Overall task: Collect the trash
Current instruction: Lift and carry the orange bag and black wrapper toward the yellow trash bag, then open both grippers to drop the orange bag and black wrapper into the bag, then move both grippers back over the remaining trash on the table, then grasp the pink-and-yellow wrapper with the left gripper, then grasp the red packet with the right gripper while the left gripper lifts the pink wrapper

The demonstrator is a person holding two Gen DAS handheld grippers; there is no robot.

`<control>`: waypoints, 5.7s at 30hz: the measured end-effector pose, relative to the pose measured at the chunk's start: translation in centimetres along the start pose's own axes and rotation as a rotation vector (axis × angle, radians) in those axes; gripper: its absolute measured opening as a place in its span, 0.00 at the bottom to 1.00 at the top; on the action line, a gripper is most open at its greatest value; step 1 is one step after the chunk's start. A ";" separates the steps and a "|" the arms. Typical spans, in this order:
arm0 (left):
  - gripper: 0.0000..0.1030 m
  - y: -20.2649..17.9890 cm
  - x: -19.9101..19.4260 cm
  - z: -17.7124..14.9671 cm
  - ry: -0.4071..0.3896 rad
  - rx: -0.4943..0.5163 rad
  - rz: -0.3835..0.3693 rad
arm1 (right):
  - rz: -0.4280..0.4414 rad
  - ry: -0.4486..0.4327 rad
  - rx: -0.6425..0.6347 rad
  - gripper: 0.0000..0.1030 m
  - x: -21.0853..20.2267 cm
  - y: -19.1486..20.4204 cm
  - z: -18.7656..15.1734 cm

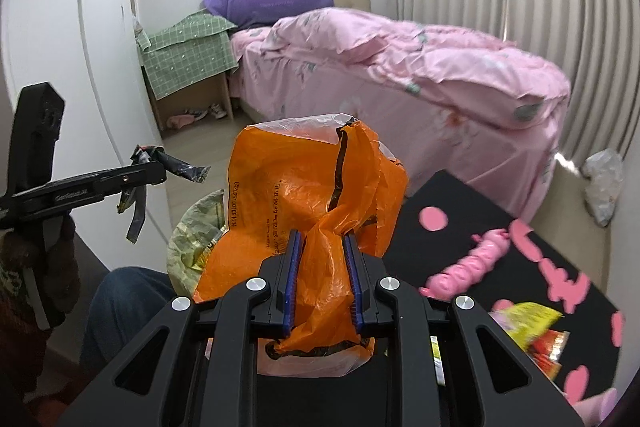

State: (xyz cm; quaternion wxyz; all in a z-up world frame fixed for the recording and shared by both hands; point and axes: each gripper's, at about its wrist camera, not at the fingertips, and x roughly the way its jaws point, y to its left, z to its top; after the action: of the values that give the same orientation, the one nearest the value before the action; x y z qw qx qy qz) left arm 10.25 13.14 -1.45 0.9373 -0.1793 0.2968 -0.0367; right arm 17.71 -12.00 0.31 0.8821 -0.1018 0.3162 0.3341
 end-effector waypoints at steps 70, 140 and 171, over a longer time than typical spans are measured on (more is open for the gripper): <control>0.55 -14.5 10.2 -3.5 0.228 0.289 -0.319 | -0.320 0.028 0.209 0.48 -11.0 -15.1 -12.5; 0.24 -27.5 25.4 -6.2 0.529 0.559 -0.186 | -0.285 0.030 0.180 0.55 -8.0 -18.4 -14.9; 0.40 -17.5 15.6 -5.5 0.345 0.242 -0.194 | -0.160 0.114 0.132 0.54 -3.4 -19.6 -10.4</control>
State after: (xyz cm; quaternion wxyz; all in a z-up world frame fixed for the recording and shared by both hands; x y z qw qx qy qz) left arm 20.63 -7.62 -7.85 0.8795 -0.0842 0.4273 -0.1918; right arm 23.46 -32.66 -6.23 0.8913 -0.0870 0.3781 0.2347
